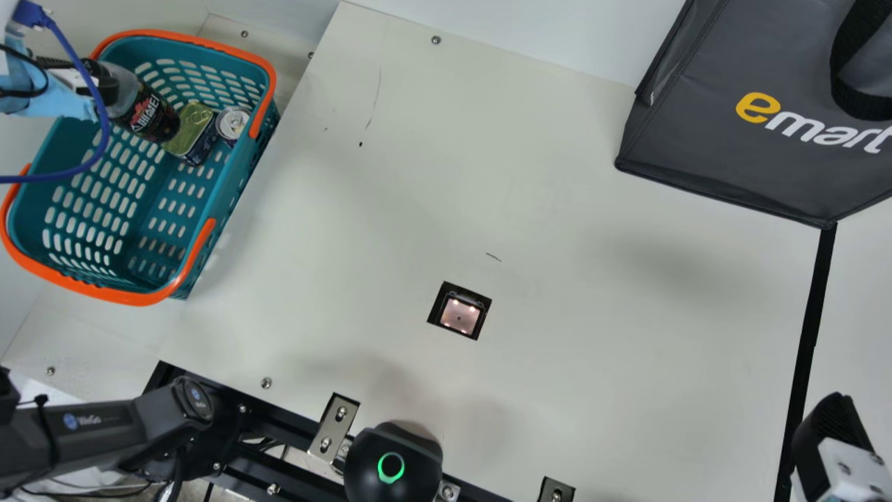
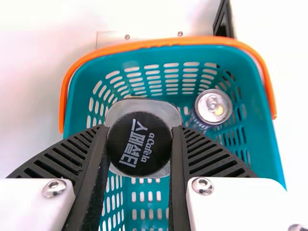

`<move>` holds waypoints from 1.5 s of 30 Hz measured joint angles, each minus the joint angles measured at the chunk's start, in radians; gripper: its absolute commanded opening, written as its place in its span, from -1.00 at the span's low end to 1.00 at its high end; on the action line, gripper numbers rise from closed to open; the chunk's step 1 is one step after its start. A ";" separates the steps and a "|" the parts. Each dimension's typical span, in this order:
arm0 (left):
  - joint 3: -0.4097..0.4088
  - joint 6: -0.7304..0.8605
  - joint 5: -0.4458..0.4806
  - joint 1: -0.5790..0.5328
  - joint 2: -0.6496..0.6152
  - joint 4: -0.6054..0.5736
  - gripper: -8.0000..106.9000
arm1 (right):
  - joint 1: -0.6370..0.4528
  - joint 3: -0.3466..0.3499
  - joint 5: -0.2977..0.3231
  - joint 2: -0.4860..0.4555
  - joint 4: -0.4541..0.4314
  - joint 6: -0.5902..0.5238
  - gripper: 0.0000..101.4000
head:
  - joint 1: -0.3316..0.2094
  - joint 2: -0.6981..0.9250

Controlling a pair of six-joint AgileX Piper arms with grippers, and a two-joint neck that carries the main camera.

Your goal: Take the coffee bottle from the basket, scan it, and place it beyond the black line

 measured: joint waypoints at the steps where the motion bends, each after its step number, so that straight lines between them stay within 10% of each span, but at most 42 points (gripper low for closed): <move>1: -0.004 -0.003 0.005 -0.003 -0.009 0.000 -0.68 | 0.000 0.000 0.000 0.000 0.000 0.000 0.79 | 0.000 0.000; 45: 0.032 -0.160 0.173 -0.270 -0.354 -0.020 -0.68 | 0.000 0.000 0.002 0.000 0.001 0.000 0.79 | 0.000 0.000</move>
